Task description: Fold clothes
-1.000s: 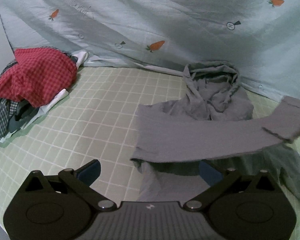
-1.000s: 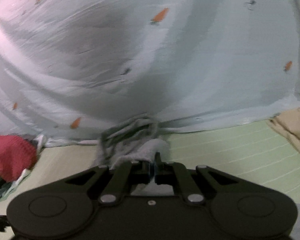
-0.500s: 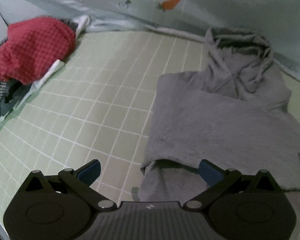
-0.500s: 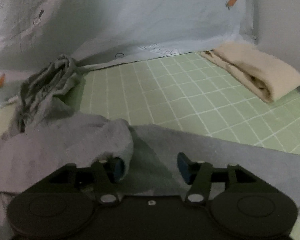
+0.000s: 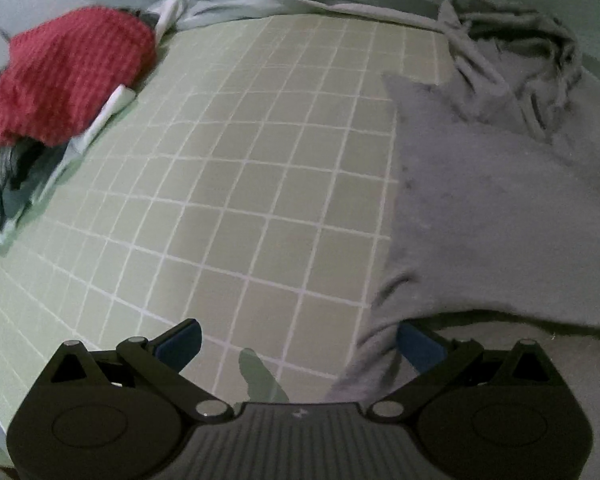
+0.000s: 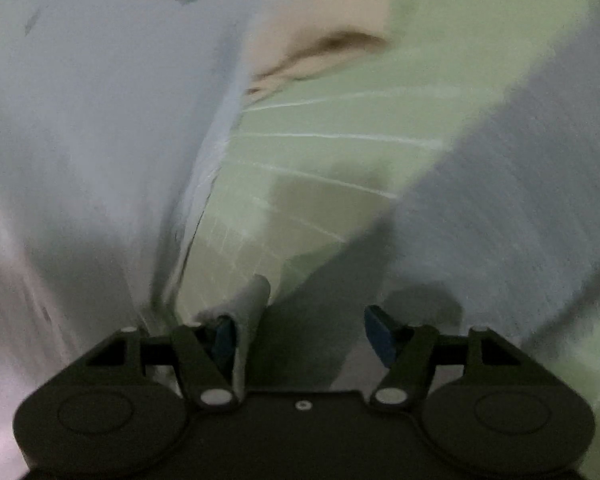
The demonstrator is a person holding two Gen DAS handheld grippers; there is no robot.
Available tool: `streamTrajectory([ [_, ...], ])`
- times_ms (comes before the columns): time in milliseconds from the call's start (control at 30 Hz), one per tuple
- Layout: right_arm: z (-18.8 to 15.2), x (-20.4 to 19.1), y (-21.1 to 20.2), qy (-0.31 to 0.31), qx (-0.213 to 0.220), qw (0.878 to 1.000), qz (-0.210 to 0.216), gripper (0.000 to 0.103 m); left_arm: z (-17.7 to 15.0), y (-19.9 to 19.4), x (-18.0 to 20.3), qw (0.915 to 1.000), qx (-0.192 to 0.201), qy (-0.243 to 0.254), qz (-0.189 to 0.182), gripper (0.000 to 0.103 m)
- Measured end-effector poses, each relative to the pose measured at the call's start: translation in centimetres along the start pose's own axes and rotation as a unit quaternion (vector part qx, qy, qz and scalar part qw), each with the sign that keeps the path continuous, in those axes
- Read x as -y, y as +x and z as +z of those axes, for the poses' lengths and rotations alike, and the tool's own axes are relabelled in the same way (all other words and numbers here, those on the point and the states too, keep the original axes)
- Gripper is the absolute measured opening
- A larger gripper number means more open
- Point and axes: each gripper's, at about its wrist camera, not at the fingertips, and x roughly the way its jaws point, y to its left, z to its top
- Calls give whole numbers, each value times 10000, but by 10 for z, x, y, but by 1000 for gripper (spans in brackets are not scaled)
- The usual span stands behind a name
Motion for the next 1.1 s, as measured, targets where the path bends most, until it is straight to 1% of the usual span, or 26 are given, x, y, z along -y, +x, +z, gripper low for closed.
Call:
streamTrajectory([
  [33, -1, -1, -1, -129, -3, 9998, -150, 69, 0, 0, 1, 10000, -2, 37, -4, 103],
  [67, -6, -11, -2, -631, 14, 9972, -412, 68, -1, 0, 2, 10000, -13, 38, -50, 103],
  [100, -11, -20, -4, -1130, 32, 9913, -672, 68, -1, -1, 4, 9999, -6, 54, -94, 103],
  [133, -16, -30, -4, -1653, 50, 9818, -934, 70, -1, -3, 7, 9999, 9, 82, -129, 103],
  [167, -25, -41, -2, -2251, 73, 9669, -1202, 72, -1, -5, 9, 9998, 41, 129, -142, 103],
  [233, -41, -61, 1, -3370, 109, 9262, -1689, 74, -1, -6, 13, 9997, 91, 176, -154, 103],
  [333, -56, -75, 5, -4431, 49, 8735, -2014, 75, 0, -7, 14, 9997, 119, 139, -152, 103],
  [400, -57, -77, 3, -4607, -35, 8646, -2006, 76, 1, -5, 12, 9999, 112, 70, -90, 103],
  [533, -46, -75, -5, -4580, -221, 8677, -1922, 79, 3, 0, 5, 9999, 70, -100, -35, 103],
  [567, -42, -73, -7, -4496, -248, 8727, -1885, 80, 4, 1, 3, 9999, 50, -146, -35, 103],
  [733, -19, -61, -13, -3663, -551, 9141, -1650, 83, 4, 10, -9, 9994, -83, -331, -44, 103],
  [800, -10, -55, -15, -3319, -671, 9281, -1551, 84, 4, 12, -12, 9992, -132, -384, -56, 103],
  [833, -7, -54, -16, -3189, -737, 9326, -1520, 85, 4, 12, -12, 9991, -143, -403, -67, 103],
  [900, -7, -58, -18, -3283, -841, 9284, -1524, 86, 4, 11, -13, 9991, -142, -396, -71, 103],
  [933, -7, -60, -20, -3348, -860, 9263, -1500, 89, 3, 10, -12, 9993, -120, -350, -55, 103],
  [967, -6, -63, -24, -3367, -845, 9268, -1436, 93, 3, 9, -11, 9995, -97, -304, -39, 103],
  [1067, 2, -67, -37, -3124, -746, 9408, -1085, 95, 3, 8, -11, 9995, -88, -305, -59, 103],
  [1100, 6, -66, -42, -2964, -675, 9478, -962, 95, 3, 8, -12, 9994, -97, -335, -88, 103],
])
